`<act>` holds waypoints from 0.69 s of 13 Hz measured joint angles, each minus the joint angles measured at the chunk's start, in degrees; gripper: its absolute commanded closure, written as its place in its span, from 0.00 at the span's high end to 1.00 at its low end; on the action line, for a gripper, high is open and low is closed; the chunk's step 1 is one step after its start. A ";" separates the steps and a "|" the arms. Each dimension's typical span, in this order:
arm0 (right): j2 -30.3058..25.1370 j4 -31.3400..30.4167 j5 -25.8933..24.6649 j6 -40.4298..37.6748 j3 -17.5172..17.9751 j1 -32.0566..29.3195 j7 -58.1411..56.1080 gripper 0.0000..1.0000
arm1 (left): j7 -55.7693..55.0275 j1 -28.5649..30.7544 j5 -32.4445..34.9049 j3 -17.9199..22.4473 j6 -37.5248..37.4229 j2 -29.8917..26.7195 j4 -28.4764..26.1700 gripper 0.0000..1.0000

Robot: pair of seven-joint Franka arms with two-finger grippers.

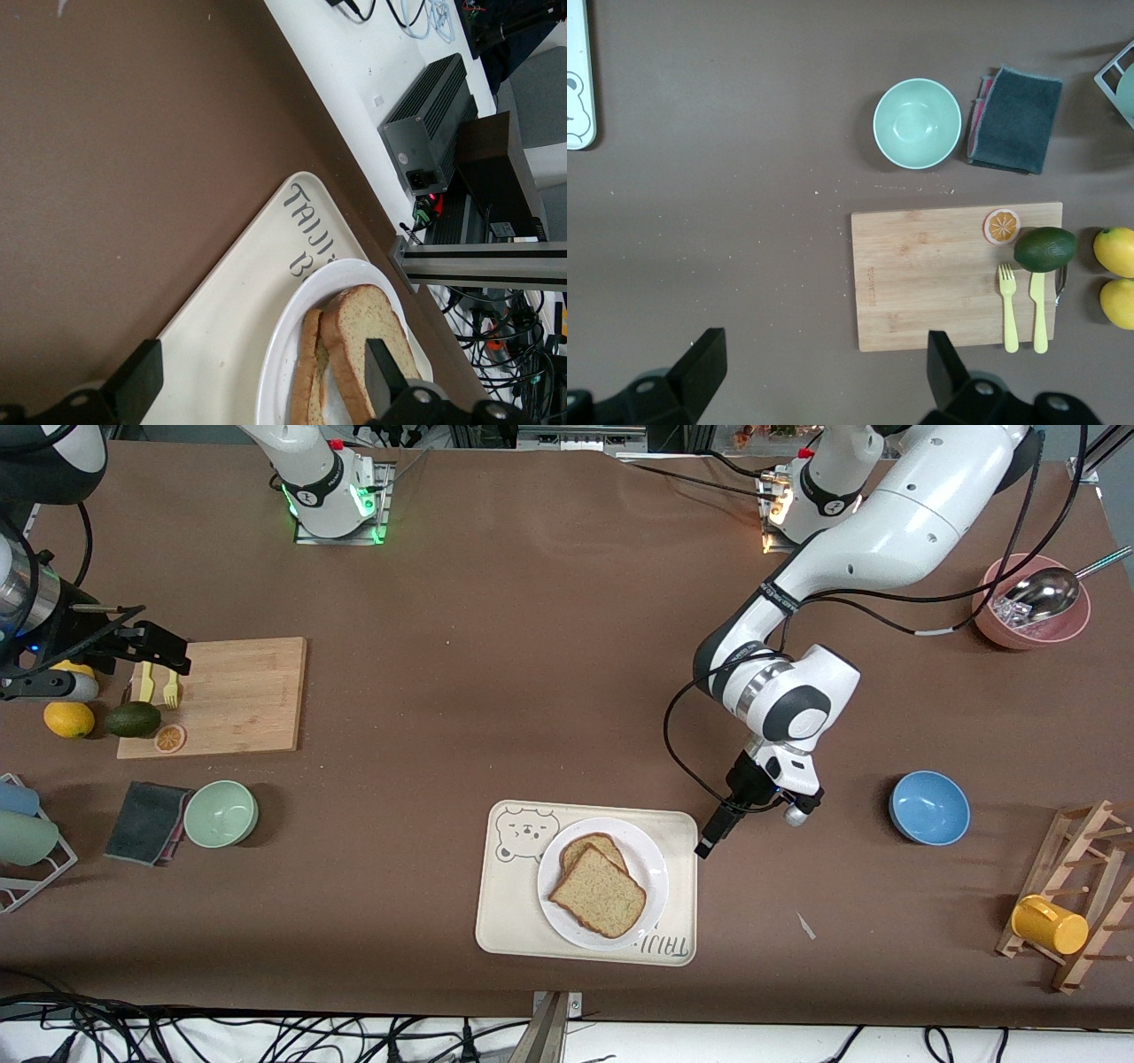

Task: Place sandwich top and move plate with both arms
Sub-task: 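Open the left gripper and lift it away from the plate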

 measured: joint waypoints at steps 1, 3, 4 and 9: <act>0.00 0.00 0.00 0.00 0.00 0.00 0.00 1.00 | 0.10 0.25 0.00 -0.05 0.00 -0.66 -0.71 1.00; 0.01 0.00 0.00 0.00 -0.01 0.00 0.00 1.00 | -0.73 0.70 0.87 -0.08 -0.06 -2.30 -2.26 1.00; 0.01 0.00 0.00 0.00 -0.01 0.00 0.00 1.00 | -5.39 1.01 5.26 -0.17 -0.41 -3.01 -3.15 1.00; 0.01 0.00 0.00 0.00 -0.02 -0.01 0.01 1.00 | -34.54 4.24 30.83 -0.25 -5.72 -4.06 -6.18 1.00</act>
